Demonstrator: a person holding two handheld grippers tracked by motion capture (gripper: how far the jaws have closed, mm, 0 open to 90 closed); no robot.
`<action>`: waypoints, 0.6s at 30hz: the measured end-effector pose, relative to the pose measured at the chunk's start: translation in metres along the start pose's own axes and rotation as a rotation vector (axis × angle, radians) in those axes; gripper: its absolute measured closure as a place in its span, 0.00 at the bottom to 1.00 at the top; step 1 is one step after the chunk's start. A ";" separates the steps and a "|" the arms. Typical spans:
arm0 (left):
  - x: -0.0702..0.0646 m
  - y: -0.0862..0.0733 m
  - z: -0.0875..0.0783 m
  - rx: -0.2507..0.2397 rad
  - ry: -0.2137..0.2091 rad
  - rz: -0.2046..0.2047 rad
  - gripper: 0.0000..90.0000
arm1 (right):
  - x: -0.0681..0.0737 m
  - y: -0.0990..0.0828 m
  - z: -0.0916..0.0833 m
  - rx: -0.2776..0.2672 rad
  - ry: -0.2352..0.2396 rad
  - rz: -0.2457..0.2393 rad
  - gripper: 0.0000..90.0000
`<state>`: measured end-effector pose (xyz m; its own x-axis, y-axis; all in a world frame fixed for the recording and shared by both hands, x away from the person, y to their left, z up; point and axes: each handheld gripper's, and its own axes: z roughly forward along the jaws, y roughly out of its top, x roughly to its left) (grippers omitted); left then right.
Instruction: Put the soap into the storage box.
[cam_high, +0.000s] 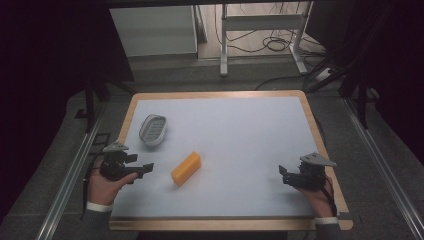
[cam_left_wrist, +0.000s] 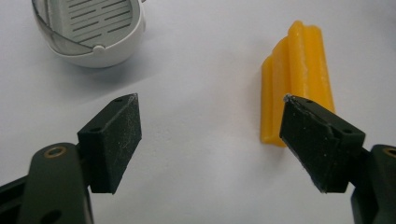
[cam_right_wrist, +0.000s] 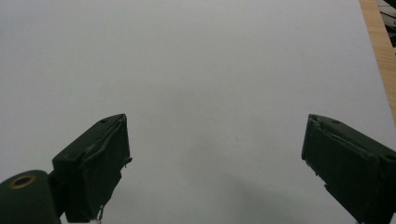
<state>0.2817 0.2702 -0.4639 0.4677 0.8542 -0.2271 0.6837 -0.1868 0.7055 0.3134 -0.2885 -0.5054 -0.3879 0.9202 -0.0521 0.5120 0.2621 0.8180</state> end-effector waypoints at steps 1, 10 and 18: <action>0.000 0.000 0.000 0.000 0.000 0.000 0.24 | 0.000 0.000 0.000 0.000 0.000 0.000 0.08; -0.011 0.012 -0.002 0.015 -0.018 0.038 0.24 | -0.003 -0.002 -0.003 -0.003 -0.012 0.015 0.09; -0.025 0.025 -0.003 0.013 -0.023 0.086 0.24 | -0.004 -0.002 -0.003 0.002 -0.015 0.021 0.09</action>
<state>0.2851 0.2454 -0.4389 0.5382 0.8231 -0.1814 0.6474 -0.2659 0.7142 0.3119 -0.2932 -0.5055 -0.3655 0.9298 -0.0440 0.5212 0.2436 0.8179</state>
